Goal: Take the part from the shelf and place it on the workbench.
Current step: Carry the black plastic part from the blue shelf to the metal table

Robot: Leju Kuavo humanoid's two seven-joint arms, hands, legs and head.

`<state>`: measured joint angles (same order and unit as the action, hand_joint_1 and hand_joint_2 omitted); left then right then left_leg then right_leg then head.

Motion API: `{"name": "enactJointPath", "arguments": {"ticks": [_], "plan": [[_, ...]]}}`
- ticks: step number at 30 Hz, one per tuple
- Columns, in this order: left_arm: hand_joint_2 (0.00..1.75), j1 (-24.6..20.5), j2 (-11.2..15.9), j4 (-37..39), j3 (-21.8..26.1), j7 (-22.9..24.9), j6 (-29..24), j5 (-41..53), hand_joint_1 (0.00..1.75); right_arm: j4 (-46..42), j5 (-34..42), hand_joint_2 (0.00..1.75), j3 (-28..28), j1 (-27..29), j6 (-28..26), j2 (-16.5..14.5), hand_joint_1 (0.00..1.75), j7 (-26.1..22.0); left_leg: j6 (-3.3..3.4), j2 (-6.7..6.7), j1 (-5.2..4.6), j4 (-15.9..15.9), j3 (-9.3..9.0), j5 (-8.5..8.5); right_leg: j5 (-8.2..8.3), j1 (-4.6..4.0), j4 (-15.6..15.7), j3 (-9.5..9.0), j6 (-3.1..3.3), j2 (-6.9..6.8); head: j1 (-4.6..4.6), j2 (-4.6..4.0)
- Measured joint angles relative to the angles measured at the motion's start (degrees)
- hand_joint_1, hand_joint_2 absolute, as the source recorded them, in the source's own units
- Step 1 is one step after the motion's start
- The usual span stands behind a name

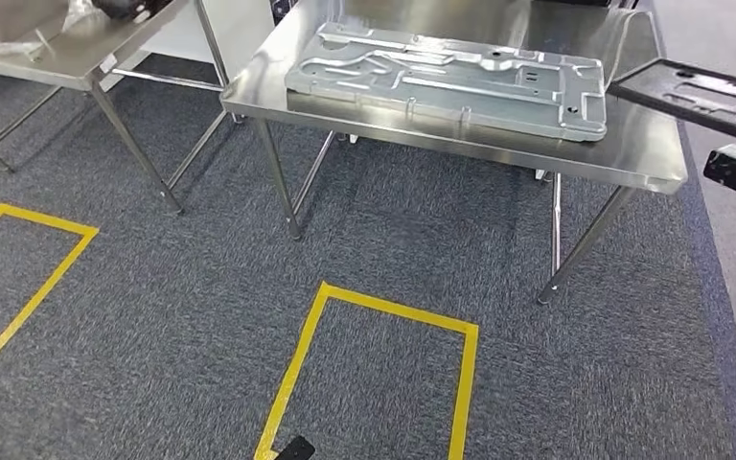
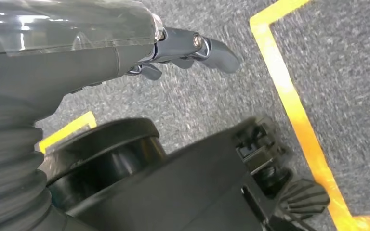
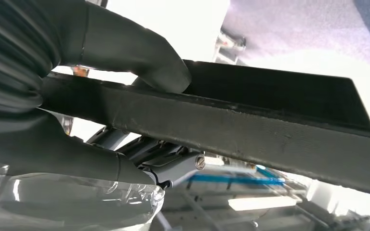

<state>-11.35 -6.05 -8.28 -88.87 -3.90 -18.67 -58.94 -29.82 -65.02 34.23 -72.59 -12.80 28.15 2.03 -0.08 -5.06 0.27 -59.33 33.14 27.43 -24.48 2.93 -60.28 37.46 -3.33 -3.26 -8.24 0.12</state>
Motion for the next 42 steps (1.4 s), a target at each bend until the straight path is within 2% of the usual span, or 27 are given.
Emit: {"name": "enactJointPath", "arguments": {"ticks": [2,4,5,7,8,9,10,12,13,14,17,18,21,26,29,31,32,33,36,37,38,39,40,41,42], "plan": [[1.75,0.0,0.0,0.0,0.0,-0.3,-0.1,-0.3,0.0,0.3,0.0,1.75,0.1,0.2,-0.1,-1.2,1.75,0.2,-0.5,-0.08,0.25,-0.2,-0.04,0.45,0.01,-0.05,-0.2,0.26,1.12,1.12,-0.03,-0.01],[1.75,0.0,0.0,0.0,0.0,-0.5,-0.2,-0.8,0.0,0.6,-0.1,1.75,0.3,0.2,-0.3,-2.5,1.75,0.6,-0.87,1.81,0.65,-3.2,1.29,2.67,0.19,-0.16,-0.1,0.39,1.92,2.22,-0.05,-0.01],[1.75,0.0,0.0,0.0,0.0,-0.5,-0.3,-1.1,0.0,0.8,-0.1,1.75,0.4,0.2,-0.5,-3.3,1.75,0.7,-0.93,3.07,0.75,-6.5,2.74,4.45,0.26,-0.26,-0.1,0.43,2.23,2.75,-0.07,-0.01],[1.75,0.5,0.0,0.0,0.1,-0.4,-0.3,-1.7,0.0,1.3,-0.1,1.75,0.5,0.2,-0.8,-4.4,1.75,0.5,-0.72,4.26,0.68,-14.2,6.53,7.48,0.33,-0.67,-0.1,0.5,2.64,3.87,-0.07,-0.01],[1.75,0.8,0.0,0.0,0.1,-0.4,-0.3,-2.3,0.0,1.7,0.0,1.75,0.5,0.2,-0.9,-4.7,1.75,0.2,-0.44,4.43,0.57,-16.4,7.79,7.75,0.35,-0.96,-0.1,0.51,2.77,4.39,-0.07,-0.01],[1.75,0.9,0.0,0.0,0.3,-0.4,-0.3,-3.0,0.0,2.0,0.2,1.75,0.5,0.2,-0.9,-4.9,1.75,-0.1,-0.02,4.5,0.42,-16.6,8.14,7.0,0.36,-1.26,-0.1,0.49,2.85,4.84,-0.07,-0.01],[1.75,1.0,0.0,0.0,0.6,-0.5,-0.2,-3.8,0.0,2.1,0.4,1.75,0.5,0.1,-0.9,-5.0,1.75,-0.4,0.62,4.56,0.16,-14.2,7.28,5.15,0.36,-1.57,-0.1,0.43,2.92,5.23,-0.07,-0.01],[1.75,1.1,0.2,0.0,1.5,-1.1,0.3,-5.4,0.0,2.4,1.1,1.75,0.5,-0.1,-0.8,-4.7,1.75,-1.4,2.31,4.99,-0.48,-6.5,3.94,1.15,0.38,-2.08,0.0,0.32,2.96,5.89,-0.07,-0.01],[1.75,1.1,0.3,0.0,2.0,-1.4,0.6,-5.9,0.0,2.4,1.5,1.75,0.5,-0.1,-0.8,-4.4,1.75,-1.9,2.96,5.17,-0.79,-3.4,2.56,-0.12,0.42,-2.2,0.0,0.32,2.87,6.09,-0.07,-0.01],[1.75,1.1,0.4,0.0,2.5,-1.6,0.9,-6.1,0.0,2.4,1.9,1.75,0.5,-0.1,-0.7,-3.9,1.75,-2.5,3.2,5.31,-0.97,-1.6,1.82,-0.66,0.4,-2.27,0.0,0.35,2.74,6.16,-0.07,-0.01],[1.75,1.1,0.5,0.0,2.9,-1.8,1.7,-5.9,0.0,2.4,2.7,1.75,0.5,0.3,-0.7,-2.3,1.75,-3.5,1.82,5.37,-1.07,-0.5,1.62,-0.99,0.49,-2.15,0.0,0.5,2.44,5.92,-0.05,-0.01],[1.75,1.1,0.5,0.0,3.0,-1.8,1.9,-5.9,0.0,2.3,2.8,1.75,0.5,0.5,-0.7,-2.0,1.75,-3.6,1.6,5.41,-1.11,-0.5,1.69,-1.06,0.6,-2.06,0.1,0.53,2.34,5.83,-0.06,-0.01],[1.75,1.0,0.5,0.0,3.0,-1.8,2.2,-5.7,0.0,2.0,3.1,1.75,0.5,1.0,-0.9,-1.1,1.75,-3.8,2.07,5.46,-1.2,-0.5,1.91,-1.28,0.91,-1.98,0.5,0.52,1.91,5.76,-0.06,-0.01],[1.75,1.1,0.4,0.0,3.0,-1.9,2.5,-5.0,0.0,1.7,3.3,1.75,0.5,1.6,-1.0,-0.4,1.75,-3.8,2.46,5.47,-1.28,-0.5,2.14,-1.44,1.31,-1.88,0.9,0.47,1.46,5.73,-0.05,-0.01],[1.75,1.0,0.4,0.0,2.9,-1.5,3.0,-4.2,0.0,1.5,3.4,1.75,0.5,1.9,-1.1,-0.1,1.75,-3.4,3.46,5.4,-1.7,-0.3,2.19,-1.58,2.02,-1.55,1.4,0.33,0.71,5.85,-0.06,-0.01],[1.75,1.0,0.4,0.0,2.7,-0.6,2.8,-3.5,0.0,1.2,3.6,1.75,0.5,2.3,-1.2,0.3,1.75,-3.2,4.22,5.35,-1.61,0.9,1.63,-1.77,2.69,-1.54,1.1,0.36,0.29,5.69,-0.05,-0.01],[1.75,1.1,0.4,0.0,2.6,-0.3,2.6,-3.3,0.0,1.0,3.7,1.75,0.5,2.4,-1.3,0.5,1.75,-3.2,4.51,5.32,-1.48,1.5,1.16,-1.81,2.53,-1.59,0.2,0.69,0.19,5.32,-0.05,-0.01],[1.75,1.1,0.3,0.0,2.5,0.0,2.5,-3.1,0.0,0.9,3.8,1.75,0.5,2.5,-1.4,0.8,1.75,-3.2,4.7,5.28,-1.35,1.9,0.68,-1.72,1.57,-1.55,-1.2,1.51,0.16,4.9,-0.04,-0.01],[1.75,1.2,0.3,0.0,2.5,0.3,2.5,-2.9,0.0,0.8,4.0,1.75,0.5,3.1,-1.7,1.4,1.75,-3.3,4.71,4.98,-1.24,2.2,-0.19,-1.27,-2.99,-1.47,-10.4,6.5,-0.01,4.09,-0.04,-0.01],[1.75,1.3,0.3,0.0,2.5,0.3,2.5,-2.9,0.0,0.8,4.0,1.75,0.5,3.4,-1.7,1.6,1.75,-3.3,4.55,4.81,-1.19,2.1,-0.52,-0.97,-3.6,-1.33,-12.6,7.81,-0.13,3.98,-0.04,-0.01],[1.75,1.4,0.3,0.0,2.5,0.3,2.5,-2.9,0.0,0.8,4.0,1.75,0.5,3.7,-1.7,1.7,1.75,-3.3,4.34,4.62,-1.09,2.1,-0.95,-0.61,-3.14,-1.13,-12.9,8.17,-0.29,3.83,-0.04,-0.01],[1.75,1.5,0.2,0.0,2.5,0.3,2.5,-2.9,0.0,0.8,4.0,1.75,0.5,4.0,-1.7,1.8,1.75,-3.3,4.03,4.44,-0.96,1.9,-1.47,-0.16,-1.63,-0.89,-11.1,7.43,-0.57,3.61,-0.04,-0.01],[1.75,1.6,0.2,0.0,2.4,0.3,2.5,-3.0,0.0,0.8,4.0,1.75,0.5,4.1,-1.8,2.0,1.75,-3.3,3.65,4.25,-0.78,1.7,-2.05,0.41,0.57,-0.62,-7.4,5.73,-0.92,3.31,-0.04,-0.01],[1.75,1.6,0.2,0.0,2.5,0.3,2.5,-3.0,0.0,0.7,4.1,1.75,0.5,4.2,-1.8,2.1,1.75,-3.4,3.18,4.07,-0.66,1.5,-2.59,1.03,2.0,-0.54,-3.9,3.96,-1.21,2.98,-0.03,-0.01],[1.75,1.6,0.3,0.0,2.5,0.3,2.5,-3.1,0.0,0.7,4.1,1.75,0.5,4.3,-1.8,2.3,1.75,-3.4,2.66,3.88,-0.6,1.4,-2.98,1.63,2.5,-0.61,-0.9,2.56,-0.99,2.72,-0.03,-0.01]]}}
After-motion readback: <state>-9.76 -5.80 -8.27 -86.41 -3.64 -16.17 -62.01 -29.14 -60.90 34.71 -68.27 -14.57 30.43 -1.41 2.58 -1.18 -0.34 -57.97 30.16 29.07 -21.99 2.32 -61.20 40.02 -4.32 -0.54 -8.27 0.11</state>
